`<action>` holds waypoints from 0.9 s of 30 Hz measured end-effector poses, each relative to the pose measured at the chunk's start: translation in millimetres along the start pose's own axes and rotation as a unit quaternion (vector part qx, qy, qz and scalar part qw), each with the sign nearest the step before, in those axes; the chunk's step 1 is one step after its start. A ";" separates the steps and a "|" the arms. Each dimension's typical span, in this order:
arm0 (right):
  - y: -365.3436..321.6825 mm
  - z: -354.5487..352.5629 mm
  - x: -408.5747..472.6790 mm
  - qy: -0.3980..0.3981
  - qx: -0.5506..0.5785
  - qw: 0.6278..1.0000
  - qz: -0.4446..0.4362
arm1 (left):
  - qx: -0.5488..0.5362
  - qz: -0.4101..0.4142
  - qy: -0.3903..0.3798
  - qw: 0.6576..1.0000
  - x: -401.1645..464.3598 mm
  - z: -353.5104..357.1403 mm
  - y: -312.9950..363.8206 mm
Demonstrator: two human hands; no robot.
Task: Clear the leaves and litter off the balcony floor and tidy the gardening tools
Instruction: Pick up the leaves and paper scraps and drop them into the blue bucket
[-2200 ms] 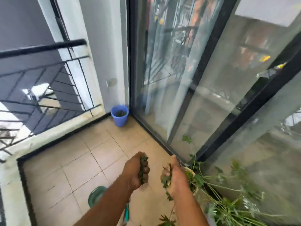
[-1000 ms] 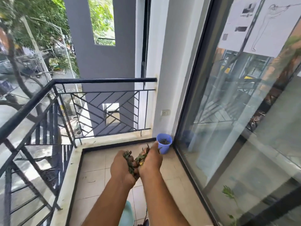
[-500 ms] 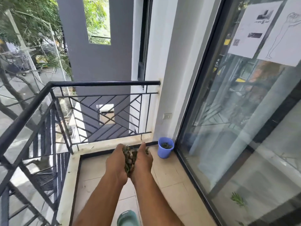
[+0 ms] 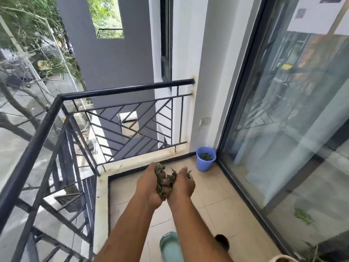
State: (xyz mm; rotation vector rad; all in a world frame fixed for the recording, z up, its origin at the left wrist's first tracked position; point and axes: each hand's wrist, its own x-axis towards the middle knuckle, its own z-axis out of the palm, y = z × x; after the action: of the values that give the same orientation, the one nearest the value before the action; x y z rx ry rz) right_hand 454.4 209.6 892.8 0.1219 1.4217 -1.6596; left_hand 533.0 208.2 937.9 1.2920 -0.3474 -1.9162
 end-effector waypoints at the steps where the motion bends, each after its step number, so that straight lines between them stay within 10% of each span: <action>1: 0.6 6.6 8.5 -0.001 -0.002 1.000 0.002 | -0.005 -0.009 -0.007 1.000 10.0 0.7 5.2; 27: -52.0 183.5 234.8 0.029 0.025 0.999 0.016 | -0.024 -0.050 -0.050 0.997 284.5 69.5 156.5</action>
State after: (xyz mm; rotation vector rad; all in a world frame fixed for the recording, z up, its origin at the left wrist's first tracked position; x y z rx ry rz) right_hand 369.3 -77.7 851.2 0.2214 1.4147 -1.6769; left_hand 492.8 -115.4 875.6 1.2064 -0.2908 -2.0649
